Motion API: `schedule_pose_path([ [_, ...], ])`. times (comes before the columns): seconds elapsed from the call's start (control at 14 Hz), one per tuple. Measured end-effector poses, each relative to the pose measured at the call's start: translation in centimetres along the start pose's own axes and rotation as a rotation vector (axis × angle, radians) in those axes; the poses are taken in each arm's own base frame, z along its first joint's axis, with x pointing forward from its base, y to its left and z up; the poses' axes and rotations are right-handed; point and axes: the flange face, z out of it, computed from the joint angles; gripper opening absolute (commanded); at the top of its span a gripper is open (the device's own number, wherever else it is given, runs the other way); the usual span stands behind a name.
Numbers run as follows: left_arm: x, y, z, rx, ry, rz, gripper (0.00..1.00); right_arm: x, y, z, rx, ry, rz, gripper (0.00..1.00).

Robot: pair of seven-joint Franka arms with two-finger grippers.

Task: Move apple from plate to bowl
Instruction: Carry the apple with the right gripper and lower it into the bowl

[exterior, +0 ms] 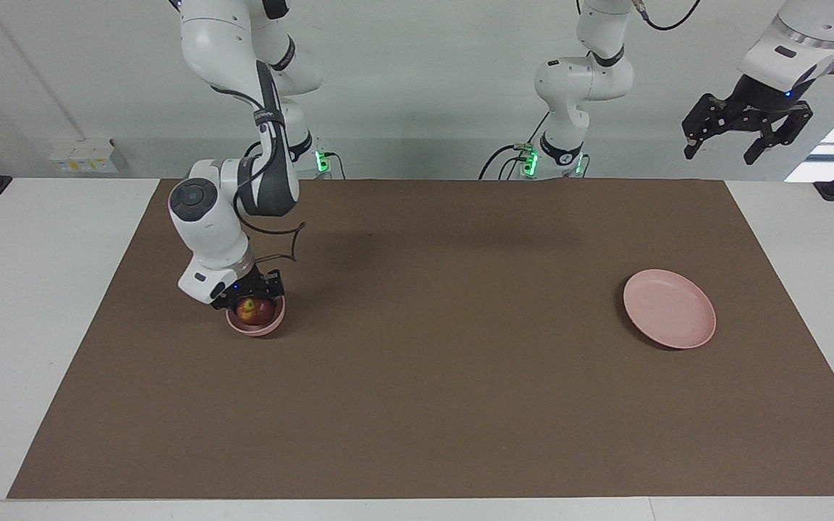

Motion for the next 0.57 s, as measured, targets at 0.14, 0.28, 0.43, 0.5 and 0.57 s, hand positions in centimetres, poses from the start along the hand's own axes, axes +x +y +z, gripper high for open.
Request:
schedule_pose_path([
  [0.14, 0.0, 0.0, 0.0, 0.0, 0.0, 0.0, 1.0, -0.03, 0.0, 0.04, 0.0, -0.001, 0.0, 1.0],
  [0.28, 0.0, 0.0, 0.0, 0.0, 0.0, 0.0, 1.0, -0.03, -0.01, 0.04, 0.0, -0.001, 0.0, 1.0],
  [0.43, 0.0, 0.0, 0.0, 0.0, 0.0, 0.0, 1.0, -0.01, -0.01, -0.03, 0.0, 0.0, 0.0, 1.0],
  [0.5, 0.0, 0.0, 0.0, 0.0, 0.0, 0.0, 1.0, 0.03, 0.01, -0.28, -0.001, 0.005, 0.0, 1.0],
  [0.57, 0.0, 0.0, 0.0, 0.0, 0.0, 0.0, 1.0, 0.12, 0.03, -0.72, -0.002, 0.013, 0.0, 1.0],
])
